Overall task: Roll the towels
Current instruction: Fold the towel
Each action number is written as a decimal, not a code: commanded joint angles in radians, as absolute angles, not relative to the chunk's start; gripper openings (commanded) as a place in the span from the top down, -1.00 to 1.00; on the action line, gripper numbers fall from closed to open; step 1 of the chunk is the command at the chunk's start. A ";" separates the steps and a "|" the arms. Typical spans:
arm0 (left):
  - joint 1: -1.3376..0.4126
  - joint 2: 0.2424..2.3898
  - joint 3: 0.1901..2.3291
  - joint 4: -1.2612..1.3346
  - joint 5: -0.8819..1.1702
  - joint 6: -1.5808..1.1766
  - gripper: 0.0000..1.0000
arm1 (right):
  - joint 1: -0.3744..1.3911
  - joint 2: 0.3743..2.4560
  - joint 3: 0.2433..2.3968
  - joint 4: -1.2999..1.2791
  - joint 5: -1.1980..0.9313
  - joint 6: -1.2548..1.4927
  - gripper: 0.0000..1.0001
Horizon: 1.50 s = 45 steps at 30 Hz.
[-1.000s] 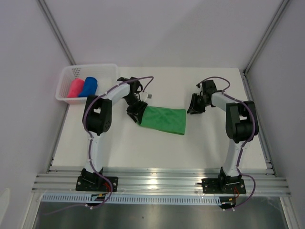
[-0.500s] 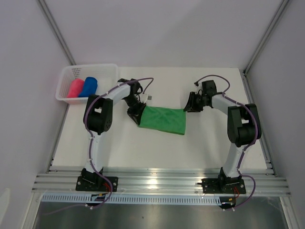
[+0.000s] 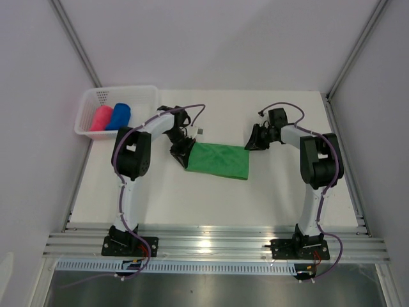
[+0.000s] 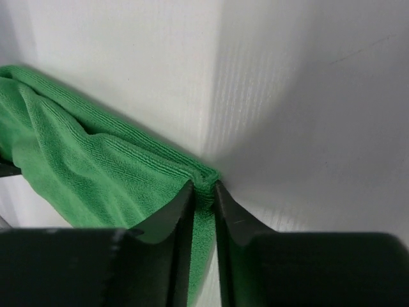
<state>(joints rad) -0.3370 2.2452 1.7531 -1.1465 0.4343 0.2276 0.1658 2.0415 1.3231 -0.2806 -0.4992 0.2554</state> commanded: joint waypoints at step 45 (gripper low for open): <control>-0.199 1.999 1.595 -1.189 0.499 0.311 0.28 | 0.508 2.143 1.768 -0.479 -0.455 -0.143 0.09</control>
<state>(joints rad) -0.2260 2.0628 1.6154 -1.1881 0.4465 0.2977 0.4469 2.0384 1.6791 -0.4496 -0.3759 -0.0360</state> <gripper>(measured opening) 0.358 0.452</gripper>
